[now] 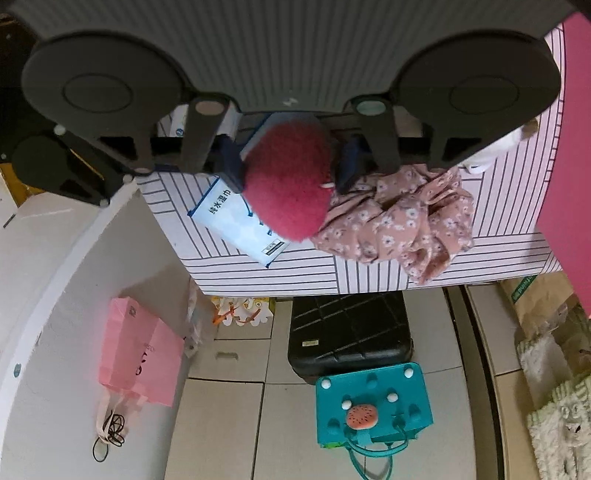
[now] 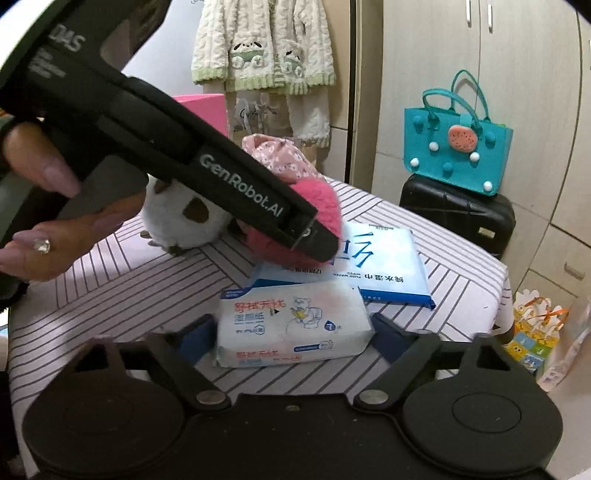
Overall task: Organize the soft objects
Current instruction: 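Close the left gripper on the pink fluffy ball while the right grips the white wipes pack, then carry the pink fluffy ball and wipes pack together over the pink box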
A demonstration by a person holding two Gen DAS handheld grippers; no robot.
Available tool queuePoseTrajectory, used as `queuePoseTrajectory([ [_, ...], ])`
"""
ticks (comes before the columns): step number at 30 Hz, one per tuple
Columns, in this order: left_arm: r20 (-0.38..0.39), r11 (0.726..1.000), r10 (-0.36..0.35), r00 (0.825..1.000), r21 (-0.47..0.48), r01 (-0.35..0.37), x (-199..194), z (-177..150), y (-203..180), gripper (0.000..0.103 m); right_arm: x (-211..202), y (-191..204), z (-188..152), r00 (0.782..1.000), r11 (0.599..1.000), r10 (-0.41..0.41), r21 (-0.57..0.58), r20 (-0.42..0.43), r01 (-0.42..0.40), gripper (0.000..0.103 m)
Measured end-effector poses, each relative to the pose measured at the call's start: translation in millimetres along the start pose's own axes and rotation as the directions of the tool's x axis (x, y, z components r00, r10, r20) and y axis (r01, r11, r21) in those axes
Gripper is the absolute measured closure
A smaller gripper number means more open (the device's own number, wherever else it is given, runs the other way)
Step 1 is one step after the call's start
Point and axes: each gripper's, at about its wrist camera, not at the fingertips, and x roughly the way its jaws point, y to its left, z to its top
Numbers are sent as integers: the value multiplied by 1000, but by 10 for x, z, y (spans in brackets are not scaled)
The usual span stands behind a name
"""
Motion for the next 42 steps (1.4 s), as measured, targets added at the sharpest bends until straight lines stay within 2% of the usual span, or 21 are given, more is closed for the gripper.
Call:
queuePoseTrajectory([
  [4, 5, 999, -22, 1000, -26, 22, -52, -30, 67, 62, -35, 49, -15, 1000, 999, -26, 19, -6, 26, 19],
  [12, 15, 996, -71, 997, -49, 72, -248, -139, 132, 62, -130, 149, -72, 998, 992, -59, 114, -13, 60, 19],
  [16, -9, 990, -124, 992, -66, 123, -368, -206, 161, 62, -187, 212, -101, 998, 988, -56, 140, -20, 59, 19],
  [22, -22, 984, -162, 987, -74, 160, -528, -336, 181, 62, -270, 326, -160, 996, 984, -78, 158, -37, 83, 19],
  [26, -49, 978, -190, 980, -92, 185, -638, -407, 231, 62, -346, 380, -181, 994, 980, -88, 173, -60, 97, 19],
  [31, -114, 978, -207, 972, -55, 202, -813, -478, 246, 62, -465, 416, -167, 993, 975, -76, 203, -89, 93, 19],
  [36, -217, 970, -243, 945, -40, 240, -964, -553, 316, 62, -562, 466, -111, 992, 969, -24, 240, -121, 53, 19],
  [42, -281, 968, -241, 929, 0, 251, -1202, -595, 422, 62, -651, 626, 25, 983, 965, 56, 261, -172, -10, 19],
])
